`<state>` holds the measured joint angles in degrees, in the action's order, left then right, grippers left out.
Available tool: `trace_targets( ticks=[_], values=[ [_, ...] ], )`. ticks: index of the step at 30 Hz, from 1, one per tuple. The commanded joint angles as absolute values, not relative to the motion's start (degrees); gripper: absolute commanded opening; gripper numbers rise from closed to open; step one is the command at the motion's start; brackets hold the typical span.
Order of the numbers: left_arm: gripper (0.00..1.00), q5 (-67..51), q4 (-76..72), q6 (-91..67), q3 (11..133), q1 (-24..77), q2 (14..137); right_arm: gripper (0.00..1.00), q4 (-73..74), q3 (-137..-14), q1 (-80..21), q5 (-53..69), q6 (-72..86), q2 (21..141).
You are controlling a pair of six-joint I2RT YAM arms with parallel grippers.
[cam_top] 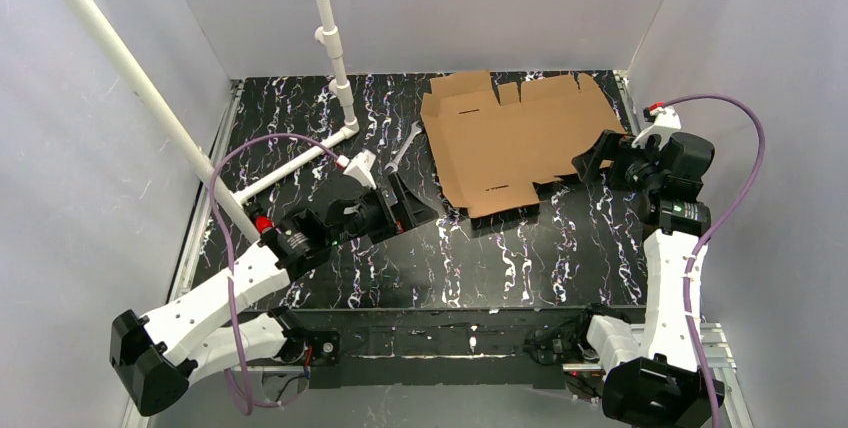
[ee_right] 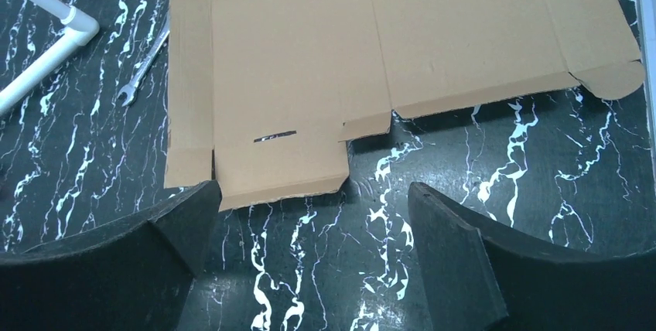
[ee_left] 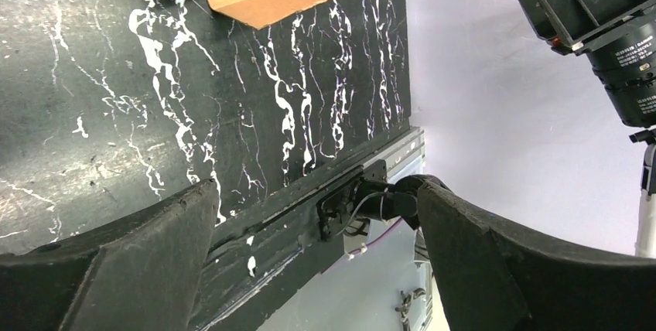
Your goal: Fold the paper box
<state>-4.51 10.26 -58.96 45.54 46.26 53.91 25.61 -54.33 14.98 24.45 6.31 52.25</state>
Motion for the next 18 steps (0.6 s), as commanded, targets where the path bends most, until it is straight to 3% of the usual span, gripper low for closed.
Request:
trace_targets(
  ticks=[1,10,13,18],
  values=[
    [0.99,-6.65,7.01,-57.64,47.79,46.29,54.66,1.0,24.52,-56.45,15.21,27.28,5.87,51.54],
    [0.99,-5.6,4.5,-55.39,48.24,47.05,57.8,1.0,27.26,-56.68,15.21,38.34,-3.07,52.34],
    [0.99,1.49,11.29,-52.01,52.59,49.99,61.84,1.0,29.84,-56.15,15.21,48.89,-11.09,52.65],
    [0.99,14.0,24.93,-50.59,63.65,53.04,71.19,1.0,33.03,-54.69,15.18,54.76,-19.48,53.3]
  ],
)
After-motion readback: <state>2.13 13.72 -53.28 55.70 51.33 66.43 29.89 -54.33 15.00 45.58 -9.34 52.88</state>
